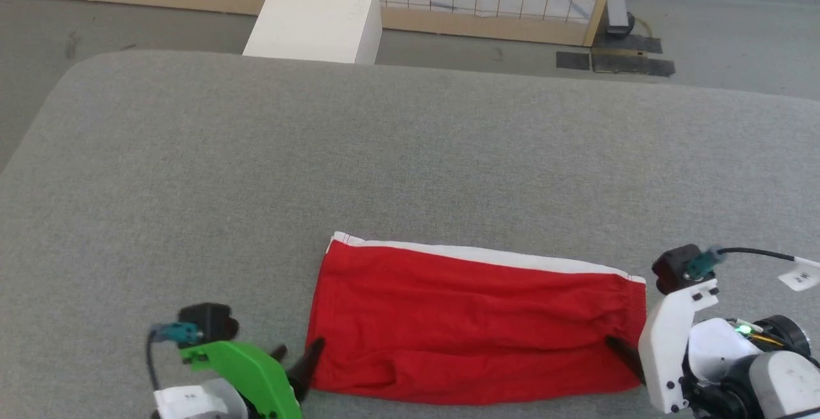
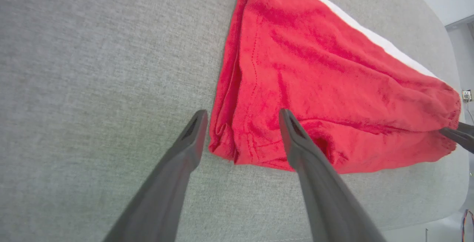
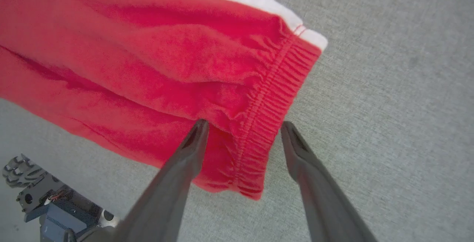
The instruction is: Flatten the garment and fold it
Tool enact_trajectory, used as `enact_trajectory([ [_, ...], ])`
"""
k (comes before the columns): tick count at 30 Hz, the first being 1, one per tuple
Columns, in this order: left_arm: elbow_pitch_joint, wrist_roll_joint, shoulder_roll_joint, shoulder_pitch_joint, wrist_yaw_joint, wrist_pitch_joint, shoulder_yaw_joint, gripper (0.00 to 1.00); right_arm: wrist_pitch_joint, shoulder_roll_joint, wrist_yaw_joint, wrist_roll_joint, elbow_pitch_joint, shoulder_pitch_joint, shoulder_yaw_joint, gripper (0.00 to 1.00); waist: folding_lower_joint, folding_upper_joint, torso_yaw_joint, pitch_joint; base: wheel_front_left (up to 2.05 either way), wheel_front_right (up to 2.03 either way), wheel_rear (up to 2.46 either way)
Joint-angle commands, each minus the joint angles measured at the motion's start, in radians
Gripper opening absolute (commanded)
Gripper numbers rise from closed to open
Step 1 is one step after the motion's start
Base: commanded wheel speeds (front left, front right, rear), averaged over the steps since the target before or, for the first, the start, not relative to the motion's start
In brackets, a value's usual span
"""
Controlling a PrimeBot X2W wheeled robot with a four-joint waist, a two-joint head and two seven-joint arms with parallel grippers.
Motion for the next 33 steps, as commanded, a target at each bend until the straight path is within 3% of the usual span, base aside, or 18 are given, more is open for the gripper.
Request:
enact_trajectory([
  [1,-0.01,0.018,0.015,-0.012,0.001,-0.027,0.019,1.0,-0.021,0.015,-0.002,-0.012,-0.008,0.017,-0.029,1.0,0.0,0.0084,-0.01,-0.009,0.0,0.0,0.0],
  [5,-0.027,0.087,0.045,-0.044,-0.006,-0.162,0.07,1.0,-0.054,0.086,-0.002,-0.013,-0.023,0.041,-0.111,1.0,0.0,0.0084,-0.025,-0.016,0.0,0.0,0.0],
  [7,-0.011,0.157,0.067,-0.067,-0.025,-0.303,0.102,1.0,-0.076,0.131,-0.002,-0.052,-0.031,0.036,-0.147,1.0,0.0,0.0084,-0.036,-0.012,0.0,0.0,0.0],
  [15,0.088,0.29,0.059,-0.09,-0.057,-0.639,0.124,1.0,-0.108,0.224,-0.002,-0.169,0.029,-0.028,-0.162,1.0,0.0,0.0084,-0.042,0.015,0.0,0.0,0.0],
  [21,0.112,0.351,0.02,-0.118,-0.079,-0.691,0.124,1.0,-0.093,0.244,-0.002,-0.258,0.122,-0.082,-0.183,1.0,0.0,0.0084,-0.011,0.05,0.0,0.0,0.0],
  [29,0.11,0.416,-0.036,-0.131,-0.125,-0.694,0.184,1.0,-0.074,0.247,-0.002,-0.255,0.231,-0.1,-0.13,1.0,0.0,0.0084,0.016,0.073,0.0,0.0,0.0],
  [30,0.111,0.423,-0.044,-0.128,-0.132,-0.694,0.194,1.0,-0.07,0.247,-0.002,-0.251,0.241,-0.1,-0.127,0.37,0.0,0.0084,0.017,0.073,0.0,0.0,0.0],
  [32,0.106,0.439,-0.058,-0.124,-0.143,-0.694,0.21,1.0,-0.073,0.247,-0.002,-0.252,0.248,-0.103,-0.122,0.0,0.0,0.0084,0.017,0.073,0.0,0.0,0.0],
  [33,0.107,0.443,-0.065,-0.12,-0.148,-0.694,0.216,1.0,-0.077,0.247,-0.002,-0.251,0.249,-0.104,-0.123,0.0,0.0,0.0084,0.017,0.071,0.0,0.0,0.0],
])
